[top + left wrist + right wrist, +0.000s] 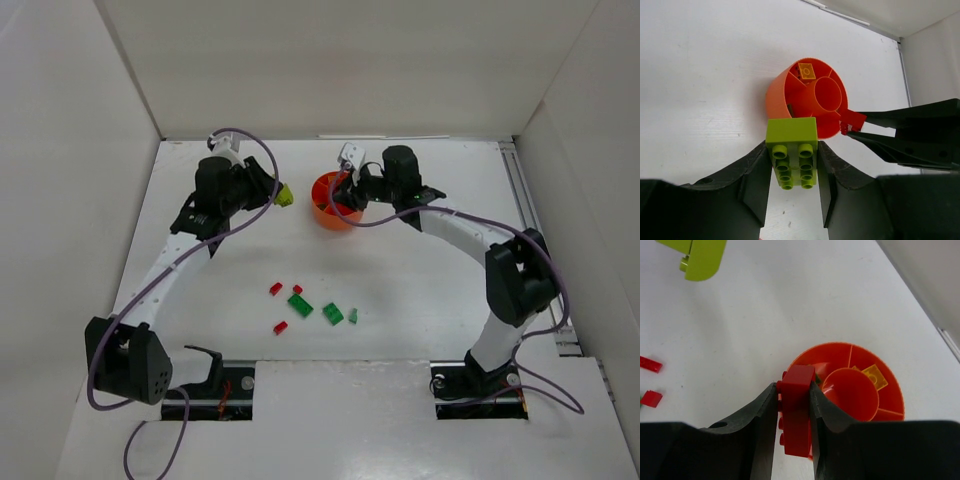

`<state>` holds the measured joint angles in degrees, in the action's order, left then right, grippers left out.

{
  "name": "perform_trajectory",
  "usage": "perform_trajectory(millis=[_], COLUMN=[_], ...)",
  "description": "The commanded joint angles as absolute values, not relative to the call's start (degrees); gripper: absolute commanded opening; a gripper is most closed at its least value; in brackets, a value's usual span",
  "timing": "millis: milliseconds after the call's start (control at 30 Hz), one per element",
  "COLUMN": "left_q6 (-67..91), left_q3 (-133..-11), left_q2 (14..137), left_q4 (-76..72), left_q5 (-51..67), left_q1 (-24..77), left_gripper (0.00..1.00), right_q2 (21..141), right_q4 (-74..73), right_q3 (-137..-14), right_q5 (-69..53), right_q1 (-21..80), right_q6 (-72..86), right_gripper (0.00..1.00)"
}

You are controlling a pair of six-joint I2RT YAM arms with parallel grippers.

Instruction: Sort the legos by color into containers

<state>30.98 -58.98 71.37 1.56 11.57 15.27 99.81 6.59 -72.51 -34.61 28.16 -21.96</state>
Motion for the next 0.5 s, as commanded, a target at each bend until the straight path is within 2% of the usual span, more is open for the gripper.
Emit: perform_trajectory(millis=[0, 467], left_q6=[28.92, 29.44], left_q3=[-63.89, -69.34], left_q2=[72.06, 80.85], left_q4=[-1.67, -6.06], left_q5=[13.71, 19.33], left_q1=[13.02, 10.2], left_gripper=[0.0, 0.0], right_q2=[100.2, 109.59], right_q4=[10.81, 10.81], right_q3=[-78.39, -89.29], right_q5=[-38.67, -42.53], right_q1=[27.25, 23.73], right_q6=[-23.64, -23.64], right_gripper=[0.0, 0.01])
